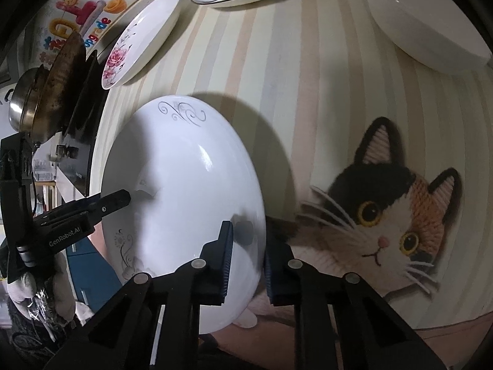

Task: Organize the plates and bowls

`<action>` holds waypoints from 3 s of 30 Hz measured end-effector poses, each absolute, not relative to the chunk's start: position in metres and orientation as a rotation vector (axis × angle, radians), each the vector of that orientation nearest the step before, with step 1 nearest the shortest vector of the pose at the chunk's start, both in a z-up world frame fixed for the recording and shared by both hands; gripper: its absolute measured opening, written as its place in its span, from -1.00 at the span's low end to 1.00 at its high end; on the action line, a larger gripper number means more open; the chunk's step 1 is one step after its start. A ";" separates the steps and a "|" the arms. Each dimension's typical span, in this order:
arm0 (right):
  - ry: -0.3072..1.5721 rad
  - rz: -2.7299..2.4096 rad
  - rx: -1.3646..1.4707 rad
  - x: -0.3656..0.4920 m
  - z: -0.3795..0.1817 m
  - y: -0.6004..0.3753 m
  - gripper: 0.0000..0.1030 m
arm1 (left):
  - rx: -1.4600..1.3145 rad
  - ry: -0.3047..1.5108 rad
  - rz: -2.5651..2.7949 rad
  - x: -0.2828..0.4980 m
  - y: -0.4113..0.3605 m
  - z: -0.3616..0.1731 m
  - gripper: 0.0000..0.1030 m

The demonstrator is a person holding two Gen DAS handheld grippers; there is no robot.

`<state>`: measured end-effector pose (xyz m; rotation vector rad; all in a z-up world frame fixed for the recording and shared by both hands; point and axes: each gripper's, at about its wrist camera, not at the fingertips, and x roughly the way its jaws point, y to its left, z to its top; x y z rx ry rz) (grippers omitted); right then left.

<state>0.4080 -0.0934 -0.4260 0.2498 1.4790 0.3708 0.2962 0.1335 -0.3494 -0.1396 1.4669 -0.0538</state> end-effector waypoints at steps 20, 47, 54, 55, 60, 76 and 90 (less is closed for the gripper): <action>1.388 0.266 0.353 0.379 -0.367 -0.237 -0.61 | -0.051 1.418 -0.242 0.273 0.031 -0.297 -0.37; 1.416 0.145 0.478 0.363 -0.409 -0.328 -0.61 | 0.056 1.500 -0.290 0.316 -0.071 -0.349 -0.37; 1.426 0.132 0.490 0.361 -0.411 -0.329 -0.61 | 0.061 1.501 -0.294 0.314 -0.076 -0.348 -0.38; 1.425 0.130 0.493 0.361 -0.411 -0.329 -0.61 | 0.060 1.501 -0.294 0.314 -0.076 -0.348 -0.38; 1.432 0.131 0.523 0.361 -0.412 -0.331 -0.61 | 0.047 1.511 -0.299 0.316 -0.074 -0.348 -0.38; 1.263 0.200 0.317 0.379 -0.279 -0.252 -0.26 | -0.207 1.310 0.078 0.352 0.099 -0.260 -0.34; 1.282 0.561 0.081 0.643 -0.320 0.022 -0.26 | -0.399 1.338 0.271 0.417 0.225 -0.322 -0.34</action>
